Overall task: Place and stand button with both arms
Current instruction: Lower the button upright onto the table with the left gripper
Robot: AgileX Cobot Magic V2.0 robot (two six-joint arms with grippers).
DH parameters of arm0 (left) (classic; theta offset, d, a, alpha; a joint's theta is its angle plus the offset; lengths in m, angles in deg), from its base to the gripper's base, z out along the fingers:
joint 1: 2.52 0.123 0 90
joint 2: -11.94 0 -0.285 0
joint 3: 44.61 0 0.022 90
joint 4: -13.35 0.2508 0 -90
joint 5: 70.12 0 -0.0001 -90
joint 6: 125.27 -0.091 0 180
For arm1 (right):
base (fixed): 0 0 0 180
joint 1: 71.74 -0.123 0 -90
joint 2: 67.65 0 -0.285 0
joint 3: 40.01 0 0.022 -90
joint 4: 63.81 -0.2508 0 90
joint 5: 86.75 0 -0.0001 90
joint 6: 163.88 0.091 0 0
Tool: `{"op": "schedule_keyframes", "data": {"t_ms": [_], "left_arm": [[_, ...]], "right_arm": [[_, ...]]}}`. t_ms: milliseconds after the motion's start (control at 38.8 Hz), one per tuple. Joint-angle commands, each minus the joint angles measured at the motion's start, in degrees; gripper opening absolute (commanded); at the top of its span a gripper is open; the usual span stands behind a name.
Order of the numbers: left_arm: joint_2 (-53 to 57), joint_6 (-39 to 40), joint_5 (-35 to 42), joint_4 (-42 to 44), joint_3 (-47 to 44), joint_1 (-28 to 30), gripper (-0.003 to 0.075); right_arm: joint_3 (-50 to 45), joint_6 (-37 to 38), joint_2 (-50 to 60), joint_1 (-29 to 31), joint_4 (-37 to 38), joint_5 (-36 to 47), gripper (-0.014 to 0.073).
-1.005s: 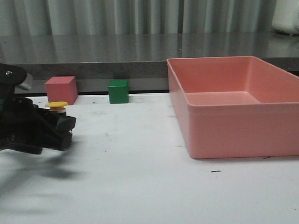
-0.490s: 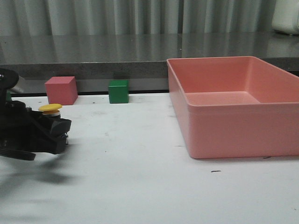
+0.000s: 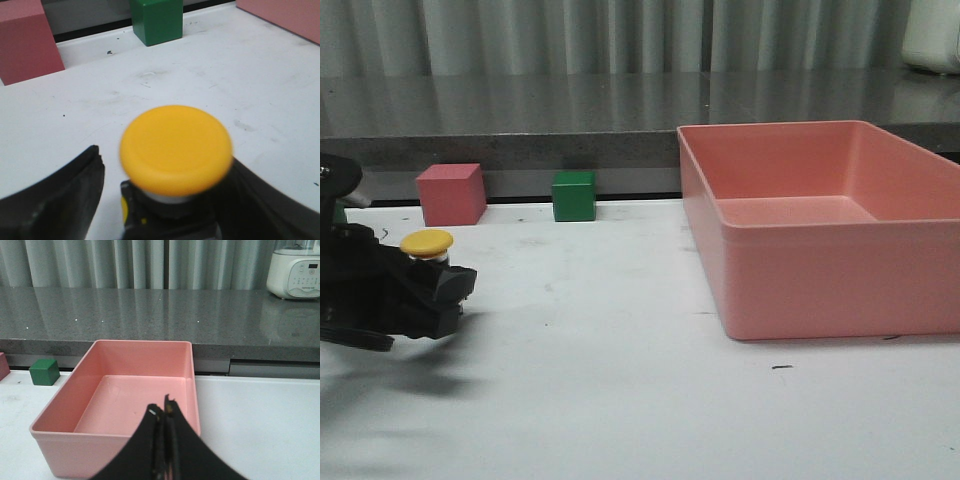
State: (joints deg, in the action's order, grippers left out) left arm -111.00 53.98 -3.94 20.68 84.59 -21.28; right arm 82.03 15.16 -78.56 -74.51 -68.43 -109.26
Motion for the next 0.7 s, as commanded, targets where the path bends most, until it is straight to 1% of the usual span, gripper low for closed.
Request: {"op": "schedule_keyframes", "data": {"t_ms": [0,155,284,335,387,464,541,619,670], "left_arm": [[2.23,0.04,8.23,-0.67,0.25,0.04,0.0454],[3.69,0.04,8.41,0.11,-0.76,-0.04,0.0454],[7.46,0.04,8.07,0.47,-2.63,-0.04,0.0454],[9.48,0.04,6.79,0.63,-3.28,-0.04,0.0454],[12.29,0.04,3.13,1.29,-3.28,-0.04,0.0454],[16.67,0.04,-4.63,2.75,-2.92,-0.19,0.0454],[21.24,0.14,-9.41,2.75,-2.84,-1.23,0.0454],[26.4,2.07,-13.48,1.07,-2.84,-2.56,0.0454],[29.69,4.78,-16.51,-0.12,-2.78,-3.06,0.0454]], "right_arm": [[1.58,-0.35,-0.58,0.22,0.64,5.08,-0.007],[1.58,-0.35,-0.58,0.22,0.64,5.08,-0.007],[1.58,-0.35,-0.58,0.22,0.64,5.08,-0.007],[1.58,-0.35,-0.58,0.22,0.64,5.08,-0.007],[1.58,-0.35,-0.58,0.22,0.64,5.08,-0.007],[1.58,-0.35,-0.58,0.22,0.64,5.08,-0.007],[1.58,-0.35,-0.58,0.22,0.64,5.08,-0.007],[1.58,-0.35,-0.58,0.22,0.64,5.08,-0.007],[1.58,-0.35,-0.58,0.22,0.64,5.08,-0.007]]}}
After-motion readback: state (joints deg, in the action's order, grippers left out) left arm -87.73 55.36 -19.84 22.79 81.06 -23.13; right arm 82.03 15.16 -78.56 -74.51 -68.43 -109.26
